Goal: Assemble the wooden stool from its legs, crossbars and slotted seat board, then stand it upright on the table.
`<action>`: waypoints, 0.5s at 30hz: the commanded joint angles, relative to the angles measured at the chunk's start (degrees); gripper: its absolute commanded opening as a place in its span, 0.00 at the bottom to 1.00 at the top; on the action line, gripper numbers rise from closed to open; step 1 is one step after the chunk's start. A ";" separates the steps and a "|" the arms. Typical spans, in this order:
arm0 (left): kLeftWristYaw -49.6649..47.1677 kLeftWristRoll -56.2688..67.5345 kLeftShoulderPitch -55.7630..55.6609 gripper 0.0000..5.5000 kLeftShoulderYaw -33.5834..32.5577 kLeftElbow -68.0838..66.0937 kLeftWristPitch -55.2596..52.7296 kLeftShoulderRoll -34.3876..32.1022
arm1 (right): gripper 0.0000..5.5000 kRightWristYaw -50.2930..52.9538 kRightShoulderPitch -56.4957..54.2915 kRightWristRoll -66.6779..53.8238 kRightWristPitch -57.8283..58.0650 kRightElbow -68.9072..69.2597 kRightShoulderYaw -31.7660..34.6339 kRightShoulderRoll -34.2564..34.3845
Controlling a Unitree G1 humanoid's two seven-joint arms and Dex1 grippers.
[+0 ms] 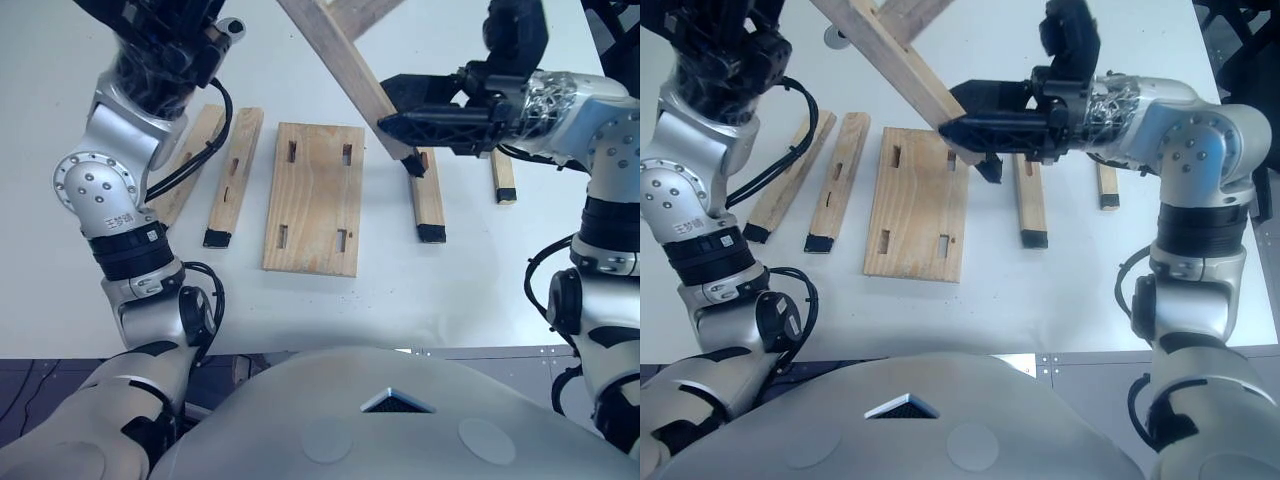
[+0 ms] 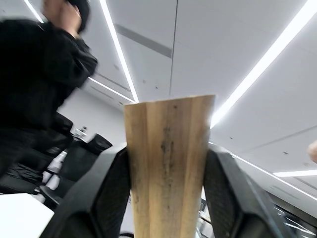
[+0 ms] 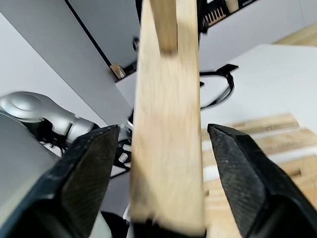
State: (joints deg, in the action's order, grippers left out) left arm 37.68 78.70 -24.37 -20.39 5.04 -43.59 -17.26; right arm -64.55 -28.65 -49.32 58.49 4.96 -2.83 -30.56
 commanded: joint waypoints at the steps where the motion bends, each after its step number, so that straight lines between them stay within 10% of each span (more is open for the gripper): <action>1: 1.00 -2.96 0.28 0.37 -3.50 0.18 -0.46 -7.90 | 0.68 1.63 5.31 7.04 -3.64 -0.56 -2.47 -5.14; 15: 18.71 -15.88 17.58 0.37 -0.53 11.18 -1.65 -25.14 | 0.26 21.33 -9.29 20.85 -17.79 -34.80 10.22 -2.26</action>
State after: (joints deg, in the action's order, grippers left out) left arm 54.38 65.11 -8.24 -22.18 15.94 -46.60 -41.26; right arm -42.30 -35.27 -29.95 41.84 -27.78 7.73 -32.12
